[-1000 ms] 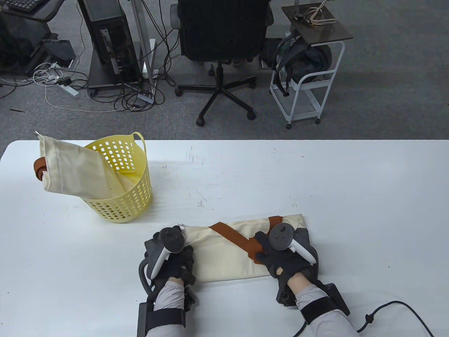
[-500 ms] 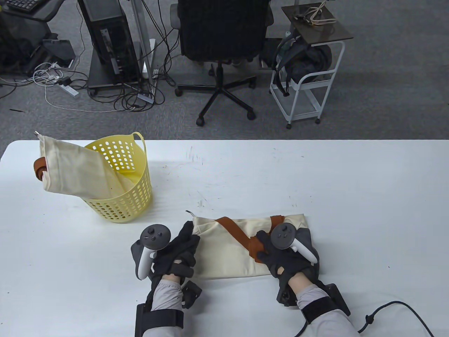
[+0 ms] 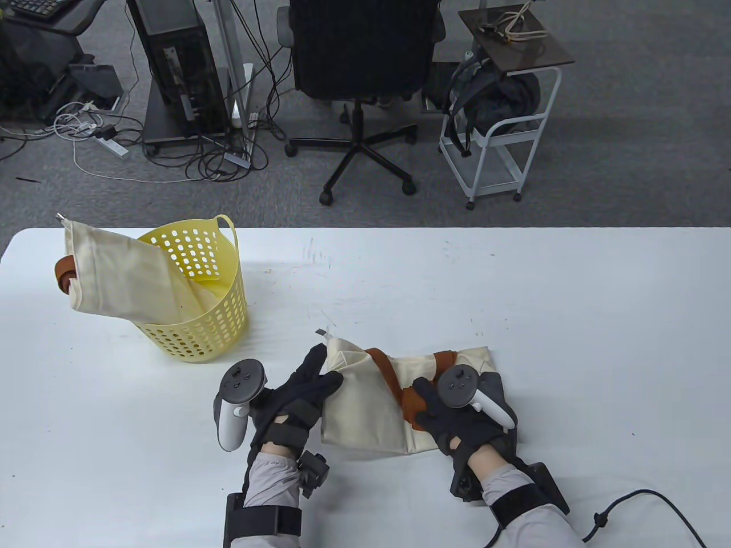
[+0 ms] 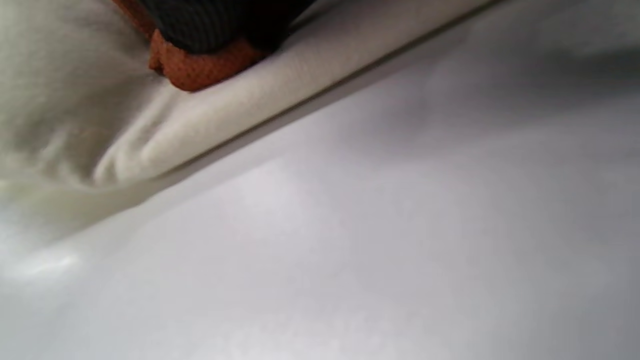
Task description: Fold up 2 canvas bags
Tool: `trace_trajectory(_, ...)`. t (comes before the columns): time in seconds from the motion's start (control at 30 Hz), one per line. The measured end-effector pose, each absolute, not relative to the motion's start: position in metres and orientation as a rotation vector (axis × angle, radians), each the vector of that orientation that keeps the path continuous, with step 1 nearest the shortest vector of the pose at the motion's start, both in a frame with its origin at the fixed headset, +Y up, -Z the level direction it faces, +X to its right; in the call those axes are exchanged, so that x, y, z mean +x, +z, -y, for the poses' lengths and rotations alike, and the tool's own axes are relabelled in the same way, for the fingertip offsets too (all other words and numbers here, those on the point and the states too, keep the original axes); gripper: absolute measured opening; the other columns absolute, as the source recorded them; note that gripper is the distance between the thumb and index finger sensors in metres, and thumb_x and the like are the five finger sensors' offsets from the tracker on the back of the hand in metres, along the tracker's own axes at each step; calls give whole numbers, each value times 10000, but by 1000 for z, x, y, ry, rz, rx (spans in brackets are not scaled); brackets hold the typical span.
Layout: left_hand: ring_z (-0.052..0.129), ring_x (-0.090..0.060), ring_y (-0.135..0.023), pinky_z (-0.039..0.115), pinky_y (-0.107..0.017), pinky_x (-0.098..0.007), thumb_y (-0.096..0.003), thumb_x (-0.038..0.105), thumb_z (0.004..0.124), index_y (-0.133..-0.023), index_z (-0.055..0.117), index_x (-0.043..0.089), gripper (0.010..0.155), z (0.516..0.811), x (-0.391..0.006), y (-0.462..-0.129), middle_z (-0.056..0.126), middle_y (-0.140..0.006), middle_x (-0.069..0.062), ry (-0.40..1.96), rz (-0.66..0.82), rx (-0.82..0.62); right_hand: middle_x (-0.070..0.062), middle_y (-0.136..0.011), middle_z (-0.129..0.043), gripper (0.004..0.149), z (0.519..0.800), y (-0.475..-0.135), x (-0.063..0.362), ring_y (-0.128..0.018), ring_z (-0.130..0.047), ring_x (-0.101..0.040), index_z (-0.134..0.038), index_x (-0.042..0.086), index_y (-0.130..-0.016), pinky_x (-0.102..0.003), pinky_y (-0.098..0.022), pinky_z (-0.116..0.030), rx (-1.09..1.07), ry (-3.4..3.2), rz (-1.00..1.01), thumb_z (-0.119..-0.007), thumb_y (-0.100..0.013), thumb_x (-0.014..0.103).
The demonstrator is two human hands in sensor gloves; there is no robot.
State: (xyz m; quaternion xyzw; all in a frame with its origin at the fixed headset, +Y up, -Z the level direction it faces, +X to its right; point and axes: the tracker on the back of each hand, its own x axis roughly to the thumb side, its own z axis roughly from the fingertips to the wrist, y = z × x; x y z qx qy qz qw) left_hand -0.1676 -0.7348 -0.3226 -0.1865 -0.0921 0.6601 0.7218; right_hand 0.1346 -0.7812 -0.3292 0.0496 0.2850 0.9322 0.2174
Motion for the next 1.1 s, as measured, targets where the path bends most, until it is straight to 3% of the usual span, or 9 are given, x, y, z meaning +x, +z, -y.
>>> trace_trajectory(0.27, 776, -312, -1000, 572, -760, -660, -693, 378, 720, -1187, 206, 194, 736, 744, -130, -320, 775, -1073, -54, 1580, 373, -525, -20, -1079, -8, 653, 781, -318, 108, -996, -10, -327, -209, 408, -1071, -571, -715, -77, 259, 2605, -809, -585, -541, 472)
trace_trajectory(0.43, 706, -264, -1069, 467, -817, -644, -705, 411, 682, -1186, 158, 247, 730, 749, -113, -318, 712, -1126, -19, 1512, 418, -557, -13, -1107, -112, 675, 777, -317, 108, -1017, -95, -319, -262, 394, -1075, -562, -728, -132, 317, 2553, -777, -649, -528, 469)
trace_trajectory(0.57, 652, -234, -1106, 421, -834, -631, -708, 430, 655, -1183, 126, 271, 728, 754, -103, -316, 664, -1160, 33, 1462, 432, -593, -29, -1124, -245, 773, 775, -324, 123, -1024, -167, -312, -127, 252, -1058, -537, -725, -154, 340, 2345, -794, -674, -536, 413)
trace_trajectory(0.67, 586, -224, -1141, 377, -844, -621, -709, 437, 640, -1179, 105, 288, 728, 757, -93, -316, 610, -1191, 51, 1425, 452, -624, -59, -1122, -301, 717, 777, -330, 136, -1020, -190, -303, -133, 216, -1045, -514, -714, -137, 340, 2162, -806, -636, -547, 332)
trace_trajectory(0.77, 395, -209, -1205, 286, -864, -589, -703, 490, 606, -1186, 92, 306, 729, 762, -82, -313, 541, -1240, 65, 1353, 497, -673, -107, -1108, -385, 659, 778, -334, 147, -1010, -247, -329, -230, 174, -1059, -517, -701, -162, 337, 2024, -777, -618, -536, 280)
trace_trajectory(0.83, 270, -261, -1207, 232, -874, -534, -698, 513, 592, -1188, 77, 307, 740, 766, -76, -311, 453, -1275, 9, 1301, 506, -709, -198, -1061, -531, 606, 774, -337, 157, -976, -390, -419, -411, 84, -1062, -567, -687, -246, 319, 1916, -690, -635, -519, 232)
trace_trajectory(0.93, 202, -208, -1206, 190, -880, -459, -704, 465, 568, -1187, 79, 311, 704, 772, -69, -309, 380, -1283, 36, 1217, 507, -736, -261, -965, -707, 552, 764, -339, 183, -900, -571, -489, -611, 14, -1011, -640, -659, -402, 116, 1875, -523, -666, -514, 250)
trace_trajectory(1.07, 135, -196, -1202, 150, -879, -450, -702, 427, 564, -1187, 90, 332, 684, 771, -62, -306, 315, -1292, 46, 1136, 527, -740, -284, -1002, -636, 578, 754, -338, 206, -938, -452, -509, -730, -2, -958, -668, -663, -337, 2, 1804, -384, -685, -521, 373)
trace_trajectory(1.1, 118, -194, -1200, 138, -878, -446, -700, 430, 563, -1187, 95, 338, 682, 772, -59, -305, 297, -1293, 50, 1104, 535, -742, -289, -1028, -586, 657, 752, -337, 211, -957, -382, -512, -746, -29, -944, -687, -663, -288, -11, 1802, -399, -668, -513, 461)
